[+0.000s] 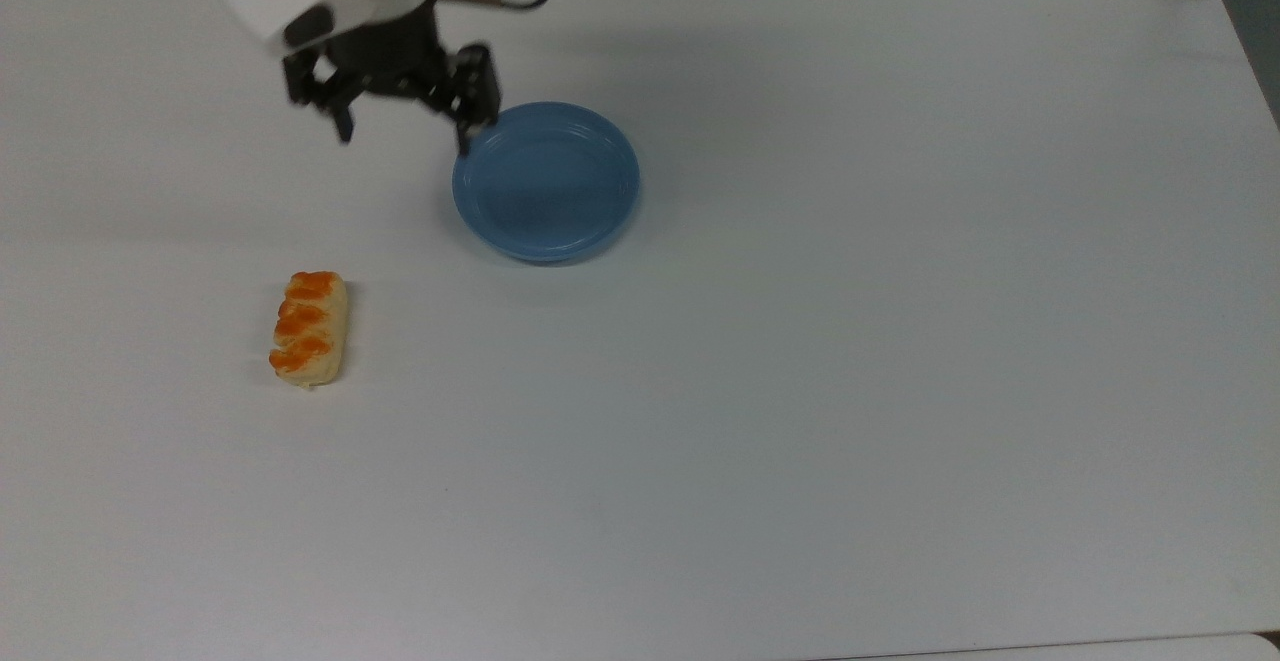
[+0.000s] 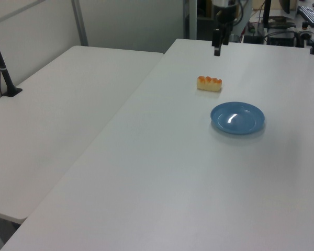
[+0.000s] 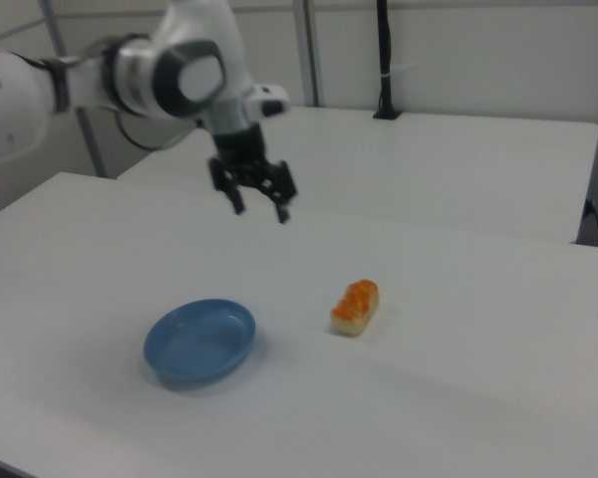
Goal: Put the bread onto the plate
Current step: 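Move the open gripper over the orange-topped bread and lower onto it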
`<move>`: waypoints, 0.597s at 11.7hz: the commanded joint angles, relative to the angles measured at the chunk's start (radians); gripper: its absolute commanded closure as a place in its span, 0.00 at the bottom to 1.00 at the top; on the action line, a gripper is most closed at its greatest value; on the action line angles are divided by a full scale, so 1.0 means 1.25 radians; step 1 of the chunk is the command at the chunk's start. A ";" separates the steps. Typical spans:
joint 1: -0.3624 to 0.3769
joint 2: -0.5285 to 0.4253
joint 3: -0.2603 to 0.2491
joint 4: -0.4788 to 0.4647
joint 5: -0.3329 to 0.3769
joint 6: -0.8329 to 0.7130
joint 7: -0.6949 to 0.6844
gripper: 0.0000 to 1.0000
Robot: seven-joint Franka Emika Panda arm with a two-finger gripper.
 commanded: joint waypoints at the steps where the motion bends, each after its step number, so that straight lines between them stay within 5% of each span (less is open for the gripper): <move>1: -0.059 0.139 -0.015 0.028 -0.009 0.193 -0.065 0.00; 7: -0.080 0.277 -0.064 0.020 -0.014 0.360 -0.129 0.00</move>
